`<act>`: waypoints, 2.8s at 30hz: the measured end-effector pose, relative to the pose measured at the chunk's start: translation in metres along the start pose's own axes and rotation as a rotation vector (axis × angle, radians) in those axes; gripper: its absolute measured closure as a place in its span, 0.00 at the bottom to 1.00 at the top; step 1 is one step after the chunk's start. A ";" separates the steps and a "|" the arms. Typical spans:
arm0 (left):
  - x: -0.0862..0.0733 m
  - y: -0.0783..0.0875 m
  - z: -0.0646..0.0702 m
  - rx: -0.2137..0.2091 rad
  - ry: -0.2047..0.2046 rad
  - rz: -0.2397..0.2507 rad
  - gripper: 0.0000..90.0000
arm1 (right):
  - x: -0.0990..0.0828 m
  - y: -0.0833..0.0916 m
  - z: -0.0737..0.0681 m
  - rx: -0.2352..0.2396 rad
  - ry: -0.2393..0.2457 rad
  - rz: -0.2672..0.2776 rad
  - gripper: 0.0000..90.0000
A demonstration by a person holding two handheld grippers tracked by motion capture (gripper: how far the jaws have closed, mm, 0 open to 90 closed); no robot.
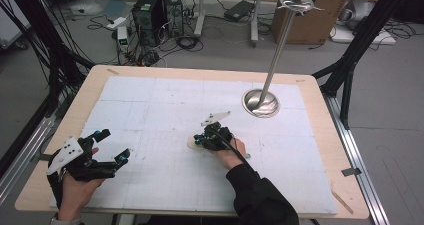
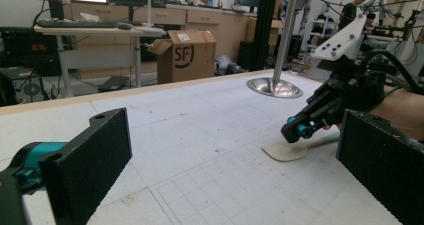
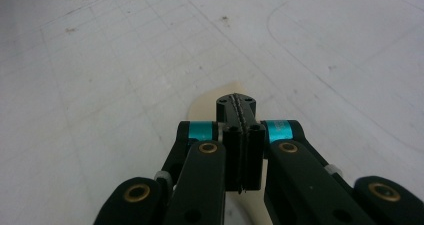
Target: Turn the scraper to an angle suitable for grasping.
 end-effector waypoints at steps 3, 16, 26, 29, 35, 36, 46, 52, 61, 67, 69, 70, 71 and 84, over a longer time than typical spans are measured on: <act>0.000 0.003 -0.002 0.005 0.004 0.006 0.02 | 0.006 -0.006 -0.002 0.005 0.008 -0.008 1.00; -0.001 0.014 -0.005 0.021 0.013 0.015 0.02 | 0.026 -0.037 -0.008 -0.025 0.071 -0.078 1.00; 0.000 0.018 -0.006 0.024 0.013 0.020 0.02 | 0.011 -0.026 -0.005 -0.042 0.102 -0.117 1.00; 0.000 0.019 -0.006 0.027 0.020 0.024 0.02 | -0.002 -0.015 -0.001 -0.035 0.094 -0.104 1.00; -0.001 0.019 -0.004 0.029 0.013 0.016 0.02 | -0.027 0.006 0.006 -0.040 0.089 -0.098 1.00; -0.001 0.019 -0.004 0.029 0.013 0.016 0.02 | -0.027 0.006 0.006 -0.040 0.089 -0.098 1.00; 0.000 0.021 -0.004 0.038 0.007 0.016 0.02 | -0.074 0.043 0.008 -0.043 0.075 -0.069 1.00; 0.001 0.015 0.000 0.030 -0.006 0.009 0.02 | -0.074 0.059 0.006 -0.027 0.076 -0.011 1.00; 0.000 0.003 0.003 0.015 -0.017 -0.012 0.02 | -0.149 0.115 0.032 -0.121 -0.001 -0.023 1.00; 0.002 0.001 0.006 0.019 -0.025 -0.014 0.02 | -0.170 0.126 0.042 -0.157 -0.037 -0.039 1.00; 0.003 0.002 0.006 0.018 -0.029 -0.008 0.02 | -0.173 0.128 0.044 -0.161 -0.041 -0.041 1.00; 0.004 0.003 0.005 0.021 -0.031 -0.010 0.02 | -0.176 0.130 0.046 -0.166 -0.056 -0.043 1.00; 0.004 0.003 0.005 0.021 -0.030 -0.010 0.02 | -0.177 0.132 0.049 -0.175 -0.056 -0.042 1.00; 0.001 0.011 0.000 0.039 -0.020 -0.006 0.02 | -0.162 0.124 0.091 -0.285 -0.101 -0.027 1.00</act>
Point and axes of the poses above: each handheld gripper's, and its own axes: y roughly backward along the jaws, x roughly out of its top, z roughly to its right, the point moved 10 cm from there along -y, roughly forward along the jaws, and after that the axes turned 10 degrees about -z, right-handed, at the moved point
